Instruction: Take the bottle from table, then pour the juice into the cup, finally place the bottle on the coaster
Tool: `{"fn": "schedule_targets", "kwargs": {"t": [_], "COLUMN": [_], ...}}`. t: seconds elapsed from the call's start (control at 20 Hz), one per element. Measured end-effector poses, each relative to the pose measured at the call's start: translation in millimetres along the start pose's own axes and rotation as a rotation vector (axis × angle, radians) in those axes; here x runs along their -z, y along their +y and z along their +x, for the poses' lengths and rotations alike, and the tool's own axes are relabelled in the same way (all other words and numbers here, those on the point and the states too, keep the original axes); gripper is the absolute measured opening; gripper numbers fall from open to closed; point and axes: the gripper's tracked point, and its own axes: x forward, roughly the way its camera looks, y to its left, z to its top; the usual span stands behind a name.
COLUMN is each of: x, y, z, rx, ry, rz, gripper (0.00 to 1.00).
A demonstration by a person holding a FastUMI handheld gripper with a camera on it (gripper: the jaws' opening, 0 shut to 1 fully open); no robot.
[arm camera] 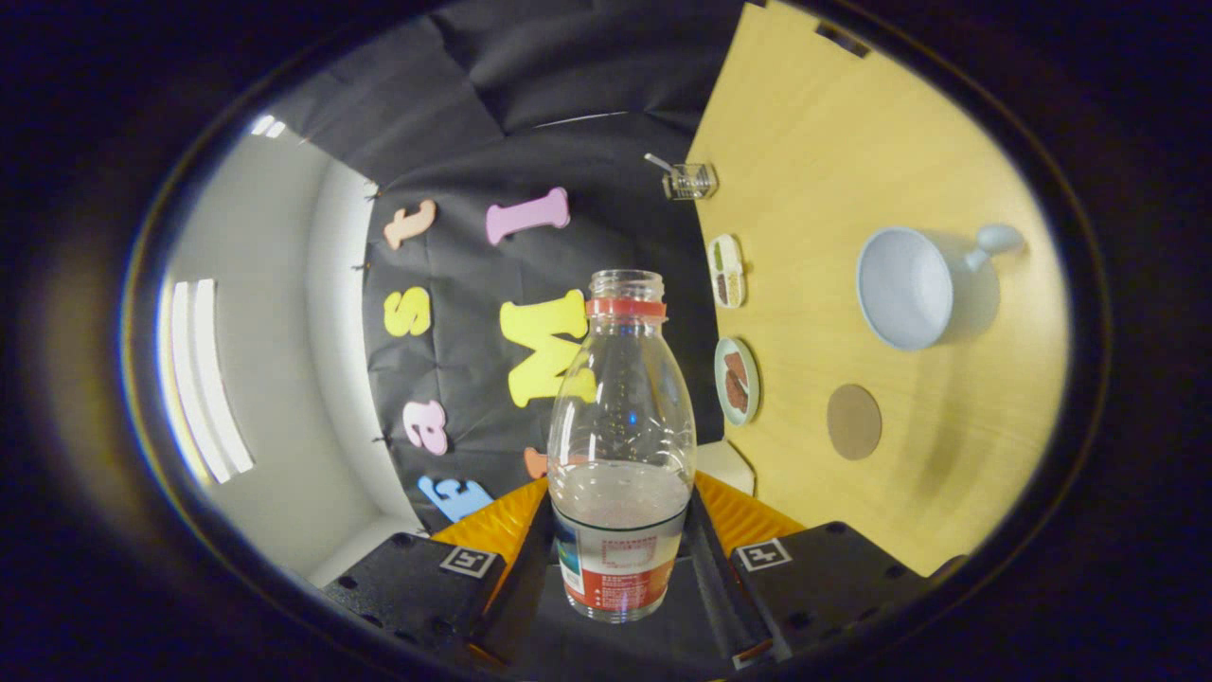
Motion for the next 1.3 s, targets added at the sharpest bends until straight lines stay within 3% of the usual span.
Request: {"fn": "schedule_targets", "kwargs": {"t": [0.15, 0.45, 0.65, 0.9, 1.05, 1.3], "x": [-4.9, 3.3, 18.8, 27.0, 39.9, 40.4], "y": [34.1, 65.8, 92.5, 105.7, 109.3, 72.2], "z": [-13.2, -28.0, -26.3, -14.6, 0.8, 25.7], "rx": [-0.022, 0.042, 0.019, 0.072, 0.061, 0.145], "ry": [-0.032, -0.016, 0.031, 0.059, 0.057, 0.047], "rz": [-0.235, -0.642, -0.861, -1.22, -1.369, -1.519], "gripper": [0.77, 0.77, 0.77, 0.78, 0.78, 0.78]}}
